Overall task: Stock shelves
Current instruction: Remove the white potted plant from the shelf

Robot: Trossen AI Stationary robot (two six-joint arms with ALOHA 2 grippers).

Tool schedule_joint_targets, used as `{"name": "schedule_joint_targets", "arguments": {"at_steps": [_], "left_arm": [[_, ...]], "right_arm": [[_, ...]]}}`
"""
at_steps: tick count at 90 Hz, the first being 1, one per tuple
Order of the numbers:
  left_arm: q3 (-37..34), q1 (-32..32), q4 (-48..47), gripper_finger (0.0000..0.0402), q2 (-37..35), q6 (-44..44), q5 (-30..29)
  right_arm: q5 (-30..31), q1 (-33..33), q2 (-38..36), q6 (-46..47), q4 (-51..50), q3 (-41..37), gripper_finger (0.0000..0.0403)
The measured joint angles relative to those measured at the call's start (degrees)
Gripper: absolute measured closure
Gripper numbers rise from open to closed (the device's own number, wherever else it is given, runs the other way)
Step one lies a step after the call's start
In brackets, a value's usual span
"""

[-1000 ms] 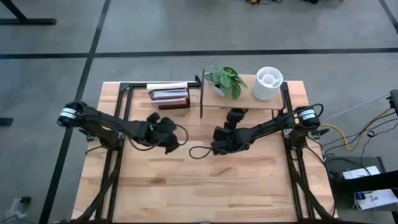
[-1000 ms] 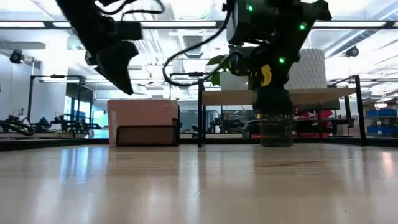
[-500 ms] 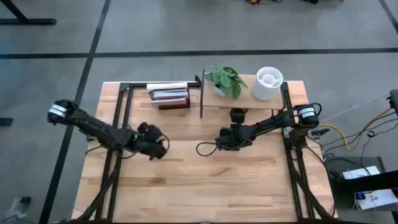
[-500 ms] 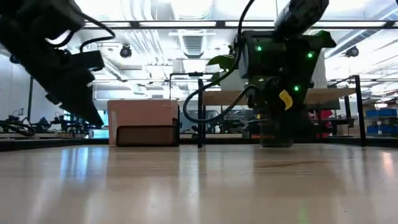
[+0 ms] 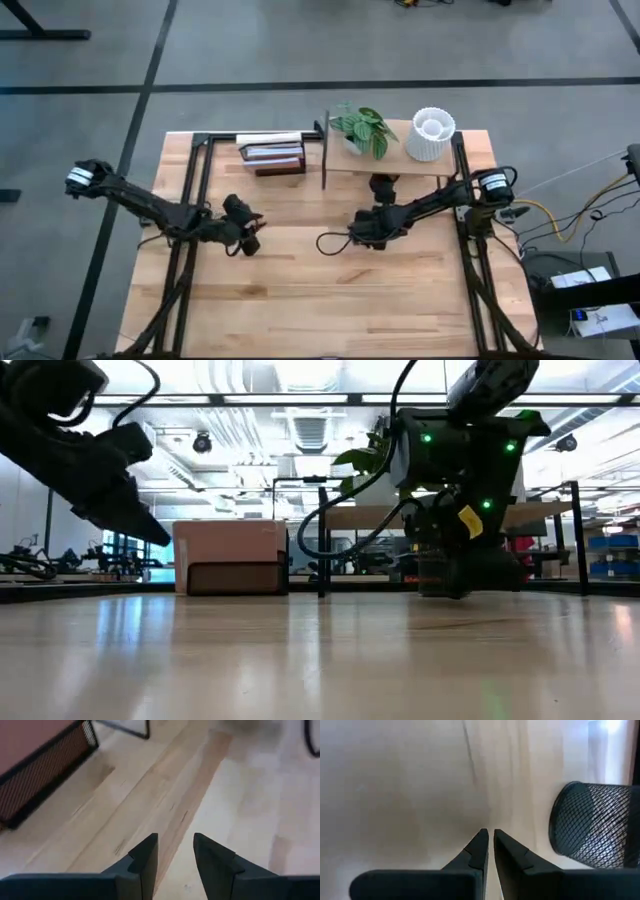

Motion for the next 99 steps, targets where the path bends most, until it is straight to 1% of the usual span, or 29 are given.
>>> {"name": "schedule_joint_targets", "arguments": {"at_steps": [20,33,38,47,52,58,71,78,89,99], "left_arm": [[-1.8,0.0,0.2,0.03,-4.5,0.4,0.0],[-2.1,0.0,0.3,0.03,-6.1,0.3,0.0],[-2.1,0.0,0.3,0.0299,-6.5,0.4,0.0],[-2.1,0.0,0.3,0.0294,-6.6,0.4,0.0],[-2.1,0.0,0.4,0.029,-6.6,0.4,0.0],[-2.1,0.0,0.6,0.0286,-6.5,0.4,0.0],[-2.1,0.0,1.0,0.0278,-6.5,0.6,0.0],[-2.1,0.0,1.0,0.0275,-6.5,0.6,0.0],[-2.1,0.0,1.1,0.0271,-6.5,0.6,0.0],[-2.1,0.0,1.1,0.0268,-6.5,0.6,0.0]], "right_arm": [[0.4,1.5,-1.2,1.1,-0.1,-1.4,0.039],[0.7,1.5,-4.1,2.8,0.0,-2.9,0.039],[2.3,1.5,-5.4,3.6,-0.1,-3.3,0.039],[8.3,1.5,-7.3,6.1,0.3,-3.6,0.039],[10.8,1.5,-8.1,7.2,0.5,-3.6,0.039],[11.5,1.4,-8.4,7.7,1.6,-3.6,0.039],[11.0,1.4,-8.5,6.2,4.6,-3.5,0.0389],[11.0,1.5,-8.5,5.9,4.4,-2.2,0.0389],[11.0,1.5,-8.5,5.1,4.4,1.9,0.0389],[11.1,1.5,-8.5,1.5,4.5,6.6,0.0389]]}}
